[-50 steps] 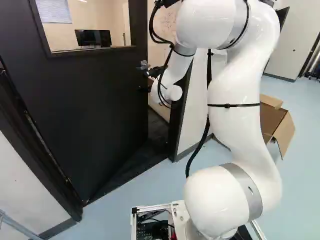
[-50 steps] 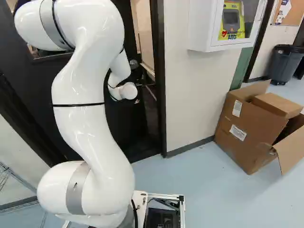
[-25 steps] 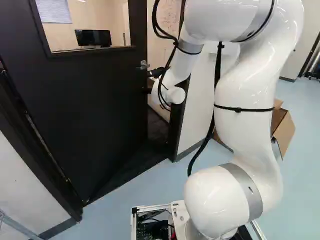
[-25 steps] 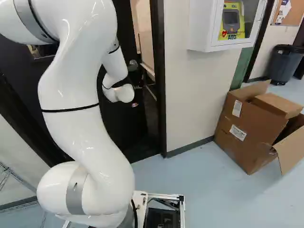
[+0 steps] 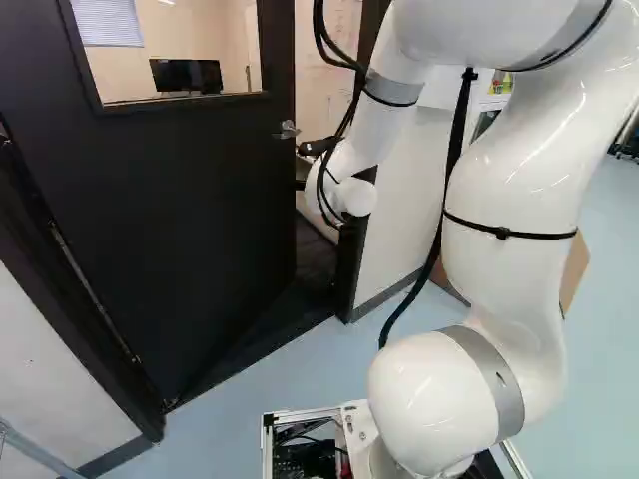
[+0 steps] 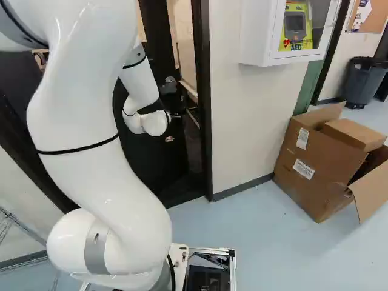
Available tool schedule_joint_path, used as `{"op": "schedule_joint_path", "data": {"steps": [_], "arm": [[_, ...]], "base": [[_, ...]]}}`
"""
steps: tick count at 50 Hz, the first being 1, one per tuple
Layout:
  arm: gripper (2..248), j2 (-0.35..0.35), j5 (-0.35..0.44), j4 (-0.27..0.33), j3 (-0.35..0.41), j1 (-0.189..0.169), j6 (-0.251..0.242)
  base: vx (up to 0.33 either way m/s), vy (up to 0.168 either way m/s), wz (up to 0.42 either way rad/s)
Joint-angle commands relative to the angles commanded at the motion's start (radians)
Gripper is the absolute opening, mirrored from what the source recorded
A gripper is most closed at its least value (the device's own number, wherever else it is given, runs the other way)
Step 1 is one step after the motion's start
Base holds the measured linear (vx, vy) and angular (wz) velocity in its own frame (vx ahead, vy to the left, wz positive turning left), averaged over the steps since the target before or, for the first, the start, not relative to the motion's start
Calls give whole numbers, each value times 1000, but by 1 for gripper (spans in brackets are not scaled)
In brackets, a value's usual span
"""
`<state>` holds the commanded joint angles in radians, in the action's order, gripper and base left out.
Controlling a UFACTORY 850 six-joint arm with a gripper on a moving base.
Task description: Open the door and move inside
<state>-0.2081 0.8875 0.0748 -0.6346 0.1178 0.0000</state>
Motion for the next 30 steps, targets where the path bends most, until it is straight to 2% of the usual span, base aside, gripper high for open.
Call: {"op": "schedule_joint_path", "data": {"steps": [30], "arm": [[247,146,-17,-116,160,12,0]], "base": [[0,0,0]]}}
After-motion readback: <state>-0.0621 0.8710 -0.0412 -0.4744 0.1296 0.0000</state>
